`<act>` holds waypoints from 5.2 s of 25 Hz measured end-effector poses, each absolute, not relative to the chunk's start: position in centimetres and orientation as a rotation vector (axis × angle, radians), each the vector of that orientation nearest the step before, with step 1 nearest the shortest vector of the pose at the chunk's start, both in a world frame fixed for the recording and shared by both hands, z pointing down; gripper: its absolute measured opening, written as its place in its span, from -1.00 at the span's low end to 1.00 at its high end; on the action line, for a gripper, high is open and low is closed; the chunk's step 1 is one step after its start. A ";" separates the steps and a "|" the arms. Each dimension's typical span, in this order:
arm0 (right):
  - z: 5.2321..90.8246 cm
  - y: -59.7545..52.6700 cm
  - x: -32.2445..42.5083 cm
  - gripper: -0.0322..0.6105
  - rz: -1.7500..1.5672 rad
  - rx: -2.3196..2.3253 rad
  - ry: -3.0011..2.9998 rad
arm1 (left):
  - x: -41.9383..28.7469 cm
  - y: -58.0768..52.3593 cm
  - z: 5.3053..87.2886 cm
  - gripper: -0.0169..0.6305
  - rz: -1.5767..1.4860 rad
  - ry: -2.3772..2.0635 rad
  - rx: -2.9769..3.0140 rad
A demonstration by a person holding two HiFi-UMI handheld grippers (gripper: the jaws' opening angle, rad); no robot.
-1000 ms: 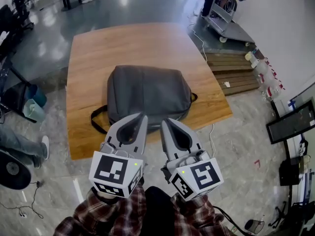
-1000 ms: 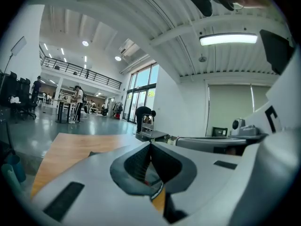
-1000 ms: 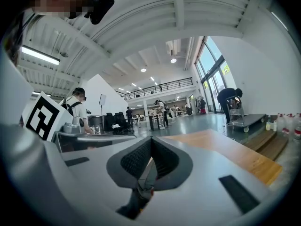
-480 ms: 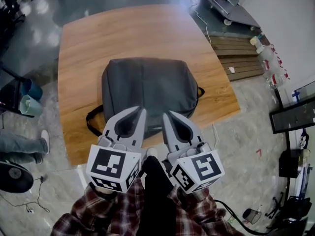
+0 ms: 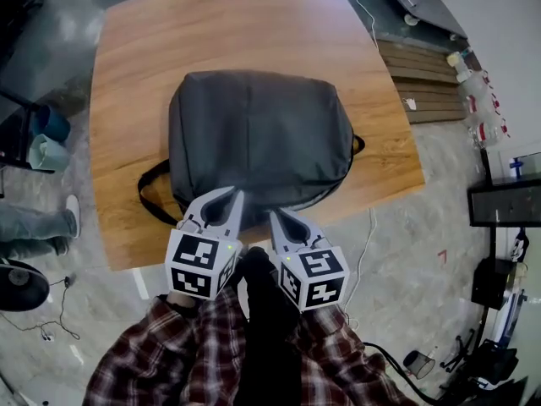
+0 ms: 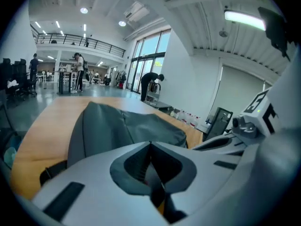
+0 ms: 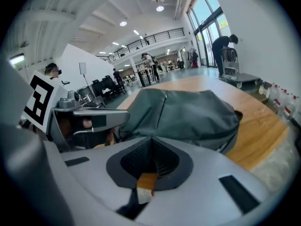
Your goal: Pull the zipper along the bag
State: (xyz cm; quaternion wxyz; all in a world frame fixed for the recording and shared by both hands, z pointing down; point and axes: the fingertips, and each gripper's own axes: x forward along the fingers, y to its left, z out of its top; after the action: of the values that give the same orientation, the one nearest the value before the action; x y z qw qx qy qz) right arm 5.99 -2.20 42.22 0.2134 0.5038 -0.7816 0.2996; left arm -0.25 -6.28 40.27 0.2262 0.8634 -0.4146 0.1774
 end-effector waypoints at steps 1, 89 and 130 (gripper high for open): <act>43.7 -1.7 5.8 -0.87 0.874 1.372 -2.153 | -0.5 -6.0 42.0 -0.91 0.521 -1.136 2.344; 53.1 0.9 2.4 -0.84 1.398 0.794 -1.942 | -0.5 -4.4 52.2 -0.91 0.709 -0.816 2.141; 52.5 -1.0 11.6 -0.85 1.146 1.090 -1.792 | -0.9 -4.3 52.7 -0.91 0.751 -0.787 2.169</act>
State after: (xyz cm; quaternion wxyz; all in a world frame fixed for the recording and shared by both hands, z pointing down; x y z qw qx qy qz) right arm 11.59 -1.00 52.54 0.3670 0.4241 -0.6976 0.4459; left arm -0.90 -4.28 52.75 0.3502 0.8372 -0.3040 0.2898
